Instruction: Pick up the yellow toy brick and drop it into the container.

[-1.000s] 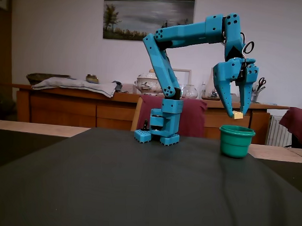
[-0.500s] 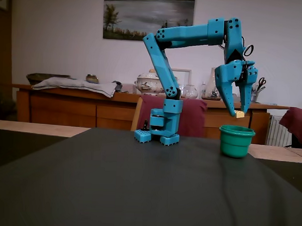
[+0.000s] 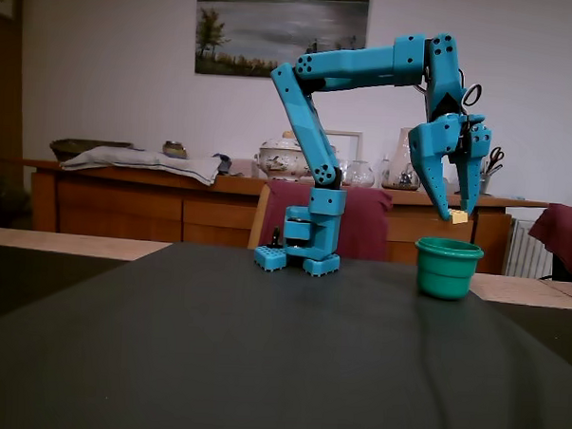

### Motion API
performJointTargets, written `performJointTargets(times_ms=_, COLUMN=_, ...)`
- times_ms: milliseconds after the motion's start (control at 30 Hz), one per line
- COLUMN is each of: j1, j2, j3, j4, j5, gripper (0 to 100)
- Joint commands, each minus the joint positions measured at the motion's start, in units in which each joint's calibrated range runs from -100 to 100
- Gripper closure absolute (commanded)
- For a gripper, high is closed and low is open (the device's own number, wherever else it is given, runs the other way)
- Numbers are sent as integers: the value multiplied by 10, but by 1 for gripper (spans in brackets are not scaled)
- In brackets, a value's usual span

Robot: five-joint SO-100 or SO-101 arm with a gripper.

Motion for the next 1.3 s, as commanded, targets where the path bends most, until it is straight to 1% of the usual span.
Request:
performJointTargets(times_ms=0, j1=-1, j2=-9, j3=-13, j4=0, j5=2, gripper=88)
performJointTargets(times_ms=300, j1=-1, j2=-10, j3=-13, j4=0, j5=2, gripper=89)
performJointTargets(times_ms=400, j1=6, j2=-18, j3=-17, j4=-1, j5=1, gripper=100)
performJointTargets(times_ms=433, j1=16, j2=-18, j3=-20, j4=0, j5=1, gripper=100)
performJointTargets(times_ms=700, j1=198, j2=-34, j3=-69, j4=11, j5=1, gripper=100)
performJointTargets(times_ms=900, j1=345, j2=-163, j3=-84, j4=14, j5=1, gripper=100)
performJointTargets(times_ms=933, j1=389, j2=-201, j3=-80, j4=18, j5=1, gripper=100)
performJointTargets(times_ms=967, j1=408, j2=-214, j3=-80, j4=19, j5=1, gripper=100)
performJointTargets(times_ms=1033, j1=479, j2=-261, j3=-80, j4=17, j5=0, gripper=100)
performJointTargets(times_ms=1067, j1=503, j2=-278, j3=-80, j4=15, j5=-2, gripper=100)
performJointTargets(times_ms=1167, j1=584, j2=-345, j3=-79, j4=18, j5=-39, gripper=100)
performJointTargets(times_ms=1267, j1=619, j2=-391, j3=-78, j4=20, j5=-54, gripper=100)
